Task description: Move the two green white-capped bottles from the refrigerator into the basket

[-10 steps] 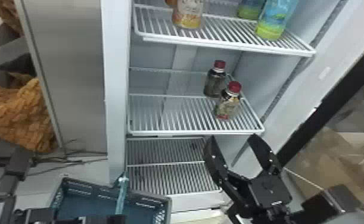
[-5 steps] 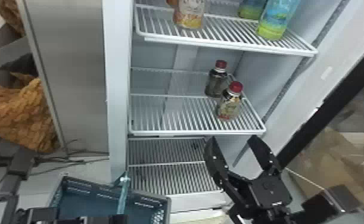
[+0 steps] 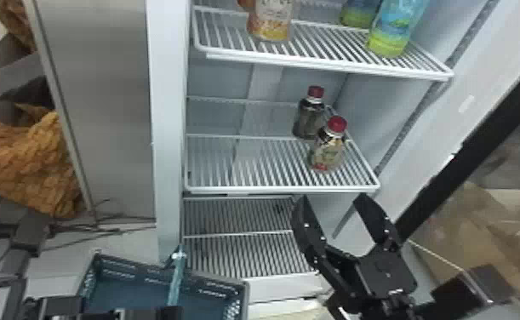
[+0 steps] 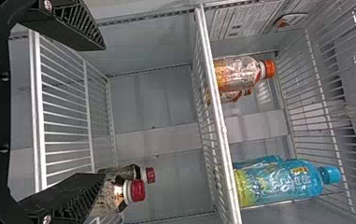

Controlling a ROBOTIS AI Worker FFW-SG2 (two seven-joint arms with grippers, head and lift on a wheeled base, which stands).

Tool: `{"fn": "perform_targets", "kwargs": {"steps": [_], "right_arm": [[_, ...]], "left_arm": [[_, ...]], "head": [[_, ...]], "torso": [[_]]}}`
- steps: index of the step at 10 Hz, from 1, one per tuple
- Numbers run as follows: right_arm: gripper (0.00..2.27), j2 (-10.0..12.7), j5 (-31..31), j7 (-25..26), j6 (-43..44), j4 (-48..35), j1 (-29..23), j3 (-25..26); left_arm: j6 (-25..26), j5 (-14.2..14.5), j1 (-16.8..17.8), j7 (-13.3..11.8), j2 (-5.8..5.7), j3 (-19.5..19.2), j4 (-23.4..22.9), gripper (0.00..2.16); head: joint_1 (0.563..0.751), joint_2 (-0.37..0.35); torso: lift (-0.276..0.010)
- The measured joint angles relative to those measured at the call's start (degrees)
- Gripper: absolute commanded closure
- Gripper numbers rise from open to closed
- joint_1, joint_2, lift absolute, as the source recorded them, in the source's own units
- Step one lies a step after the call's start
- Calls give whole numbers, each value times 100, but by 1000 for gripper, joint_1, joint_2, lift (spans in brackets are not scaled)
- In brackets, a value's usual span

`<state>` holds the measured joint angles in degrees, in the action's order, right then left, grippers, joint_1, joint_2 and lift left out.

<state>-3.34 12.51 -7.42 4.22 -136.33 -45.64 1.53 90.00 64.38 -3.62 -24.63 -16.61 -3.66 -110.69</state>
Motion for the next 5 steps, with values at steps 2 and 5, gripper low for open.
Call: {"fn": "perform_targets", "kwargs": {"steps": [2, 5], "right_arm": [[70, 0, -1, -2, 11, 0, -5, 2], [70, 0, 6, 2, 15, 0, -6, 5]], "left_arm": [[0, 10, -3, 0, 0, -10, -1, 1161], [0, 27, -13, 1, 0, -22, -3, 1161]], "head": [[695, -281], [695, -281]], "torso": [[-263], [-263]]}}
